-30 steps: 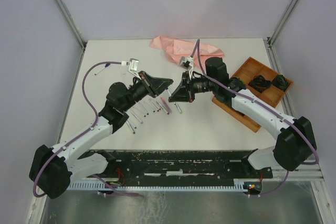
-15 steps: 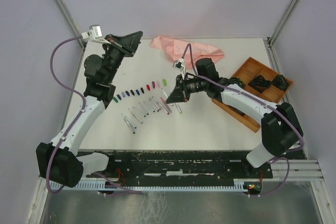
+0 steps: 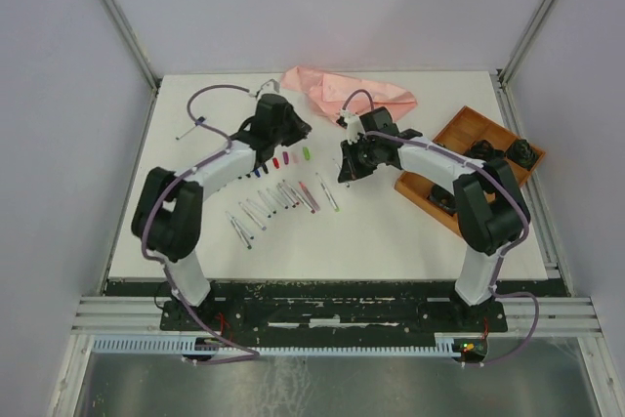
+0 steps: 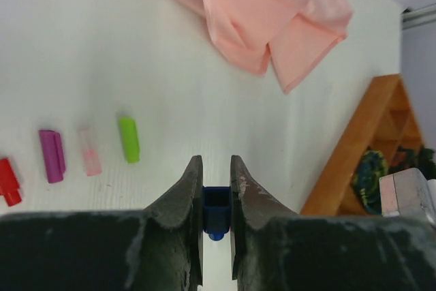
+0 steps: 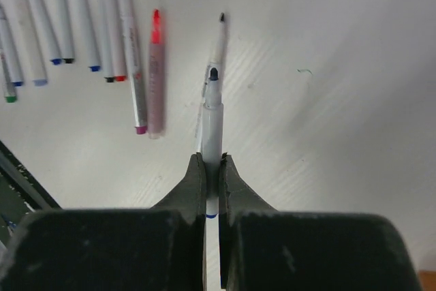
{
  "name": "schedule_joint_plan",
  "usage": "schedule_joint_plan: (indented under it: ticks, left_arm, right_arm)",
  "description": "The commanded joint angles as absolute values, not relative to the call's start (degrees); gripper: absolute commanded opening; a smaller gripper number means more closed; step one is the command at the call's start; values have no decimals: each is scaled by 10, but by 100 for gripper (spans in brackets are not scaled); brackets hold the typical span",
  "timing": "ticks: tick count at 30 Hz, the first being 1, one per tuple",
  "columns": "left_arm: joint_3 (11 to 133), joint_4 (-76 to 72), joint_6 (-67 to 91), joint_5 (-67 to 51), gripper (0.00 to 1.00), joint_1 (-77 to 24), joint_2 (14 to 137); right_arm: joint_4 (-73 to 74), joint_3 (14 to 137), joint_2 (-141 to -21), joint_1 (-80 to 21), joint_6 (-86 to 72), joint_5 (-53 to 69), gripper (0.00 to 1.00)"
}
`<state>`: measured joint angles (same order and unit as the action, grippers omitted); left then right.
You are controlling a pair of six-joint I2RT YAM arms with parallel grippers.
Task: Open the pen caps
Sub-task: Place the pen cap at the center of the board.
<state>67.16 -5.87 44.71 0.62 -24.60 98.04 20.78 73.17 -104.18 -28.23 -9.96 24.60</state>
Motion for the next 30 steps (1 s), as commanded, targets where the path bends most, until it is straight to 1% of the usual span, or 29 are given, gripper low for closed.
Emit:
schedule_joint_plan:
  ticks: [1,5,13,18,27,30]
  left_arm:
    - [810,139,433,158,3,-302,1051]
    - [892,208,430,200,3,-321,1130]
    - [1006,275,425,211,3,-332,1238]
    - [1039,279,417,208,4,-331,1270]
    - [1050,278,417,207,9,-331,1293]
    - [1050,279,420,202,14,-331,1300]
  right_arm:
    - [243,765,-1067,-282,-105,176,0]
    - [256,779,-1095,-280,-118,175,1]
    - [251,777,-1119,-267,-147,207,6]
    - [235,771,-1133,-267,-161,222,9]
    - [223,771,-1149,-267,-175,223,16]
    - [225,772,-1154,-267,-174,223,18]
